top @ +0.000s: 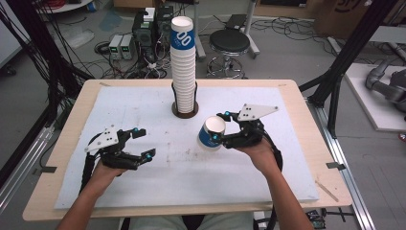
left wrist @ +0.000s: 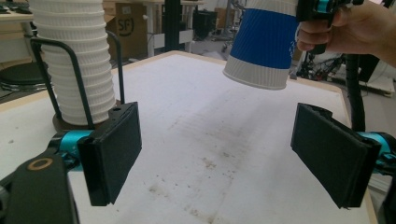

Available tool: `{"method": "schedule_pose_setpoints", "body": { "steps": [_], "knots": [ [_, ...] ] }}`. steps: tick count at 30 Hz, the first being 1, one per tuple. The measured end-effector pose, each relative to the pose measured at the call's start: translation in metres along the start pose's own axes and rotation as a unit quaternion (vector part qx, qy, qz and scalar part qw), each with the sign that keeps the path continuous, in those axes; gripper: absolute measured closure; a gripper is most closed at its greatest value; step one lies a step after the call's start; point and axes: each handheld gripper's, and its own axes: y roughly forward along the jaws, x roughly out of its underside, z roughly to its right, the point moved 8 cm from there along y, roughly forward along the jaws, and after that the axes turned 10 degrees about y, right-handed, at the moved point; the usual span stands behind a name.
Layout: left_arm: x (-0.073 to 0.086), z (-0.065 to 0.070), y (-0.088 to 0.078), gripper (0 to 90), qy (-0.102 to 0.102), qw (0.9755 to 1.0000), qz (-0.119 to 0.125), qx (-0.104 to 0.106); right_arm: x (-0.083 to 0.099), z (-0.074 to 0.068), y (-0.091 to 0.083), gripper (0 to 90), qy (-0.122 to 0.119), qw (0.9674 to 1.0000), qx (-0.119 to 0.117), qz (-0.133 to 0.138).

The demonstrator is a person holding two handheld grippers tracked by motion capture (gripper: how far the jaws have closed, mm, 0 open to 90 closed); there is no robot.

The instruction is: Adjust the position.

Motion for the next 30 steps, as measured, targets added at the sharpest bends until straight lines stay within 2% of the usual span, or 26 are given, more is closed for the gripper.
{"method": "schedule_pose_setpoints", "body": {
  "steps": [9, 16, 25, 30],
  "knots": [
    [-0.011, 0.011, 0.016, 16.3, 0.007, 0.9995, 0.011, 0.029, -0.01, -0.015, 0.007, 31.5, -0.008, 0.9998, -0.017, -0.002],
    [-0.02, 0.023, 0.028, 15.6, 0.01, 0.9976, 0.028, 0.062, -0.017, -0.023, 0.014, 31.5, -0.015, 0.9993, -0.033, -0.005],
    [-0.025, 0.033, 0.051, 15.2, 0.023, 0.995, 0.023, 0.094, -0.017, -0.029, 0.019, 31.6, -0.013, 0.9981, -0.06, -0.01],
    [-0.024, 0.039, 0.06, 15.2, 0.026, 0.9937, 0.021, 0.107, -0.016, -0.037, 0.021, 31.6, -0.012, 0.9967, -0.079, -0.013]
  ]
}}
